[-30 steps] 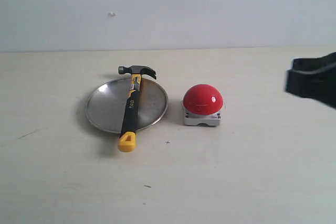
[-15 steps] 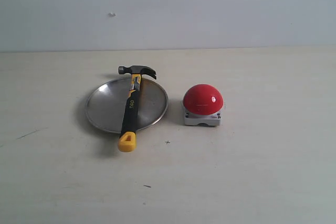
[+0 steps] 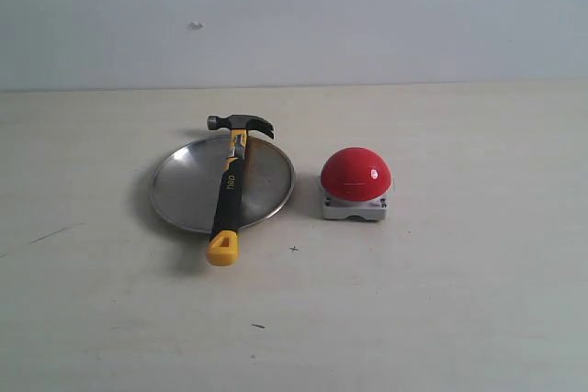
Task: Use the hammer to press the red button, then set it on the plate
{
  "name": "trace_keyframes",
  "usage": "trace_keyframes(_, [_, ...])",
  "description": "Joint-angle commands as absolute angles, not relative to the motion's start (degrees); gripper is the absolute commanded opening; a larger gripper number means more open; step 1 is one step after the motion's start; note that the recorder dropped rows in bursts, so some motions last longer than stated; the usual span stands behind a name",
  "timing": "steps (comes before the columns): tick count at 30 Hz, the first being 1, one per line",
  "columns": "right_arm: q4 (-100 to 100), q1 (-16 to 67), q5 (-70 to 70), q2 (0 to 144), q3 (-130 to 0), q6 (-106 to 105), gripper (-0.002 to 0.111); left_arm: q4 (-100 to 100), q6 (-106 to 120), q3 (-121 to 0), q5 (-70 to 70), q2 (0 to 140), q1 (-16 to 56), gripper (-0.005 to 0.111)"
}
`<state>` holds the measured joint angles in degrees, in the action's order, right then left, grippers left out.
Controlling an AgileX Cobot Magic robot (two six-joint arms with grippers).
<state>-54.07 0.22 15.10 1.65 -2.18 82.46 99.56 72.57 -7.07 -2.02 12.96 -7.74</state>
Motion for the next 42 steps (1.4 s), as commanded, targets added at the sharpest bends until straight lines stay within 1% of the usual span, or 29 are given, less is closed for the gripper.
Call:
trace_keyframes(1, [-54.96,-0.09,14.39,1.34,-0.62,80.06,0.000,99.95,72.53,-7.51,-2.01,12.68,-7.92,0.000])
trace_keyframes(6, [-54.96,-0.09,14.48,1.34,-0.34,74.80,0.000,99.95,72.53,-7.51,-2.01,12.68,-7.92,0.000])
trace_keyframes(9, [-51.12,-0.09,15.02,0.66,-0.34,66.93,0.000,99.95,72.53,-7.51,-2.01,12.68,-7.92,0.000])
trace_keyframes(10, [-43.23,-0.09,16.59,0.03,-0.34,54.29,0.000,99.95,72.53,-7.51,-2.01,12.68,-7.92,0.000])
trace_keyframes(11, [-39.19,-0.09,17.20,0.00,-0.34,48.35,0.000,99.95,72.53,-7.51,-2.01,12.68,-7.92,0.000])
trace_keyframes(12, [-28.33,-0.09,17.59,0.00,-0.34,32.90,0.000,99.95,72.53,-7.51,-2.01,12.68,-7.92,0.000])
trace_keyframes(13, [-19.87,-0.09,17.33,0.00,-0.34,22.33,0.000,99.95,72.53,-7.51,-2.01,12.68,-7.92,0.000])
trace_keyframes(15, [-5.75,-0.12,13.74,0.00,-0.34,4.86,0.000,99.95,72.53,-7.51,-1.91,12.68,-7.92,0.000])
trace_keyframes(16, [-2.88,-0.12,12.35,0.00,-0.34,2.23,0.000,99.95,72.53,-7.51,-1.91,12.68,-7.92,0.000])
trace_keyframes(19, [0.00,-0.12,8.65,0.00,-0.34,1.78,0.000,99.95,72.53,-7.51,-1.91,12.68,-7.92,0.000])
trace_keyframes(42, [0.00,-0.12,9.66,0.00,-0.34,1.61,0.000,99.95,72.53,-7.51,-1.91,12.68,-7.92,0.000])
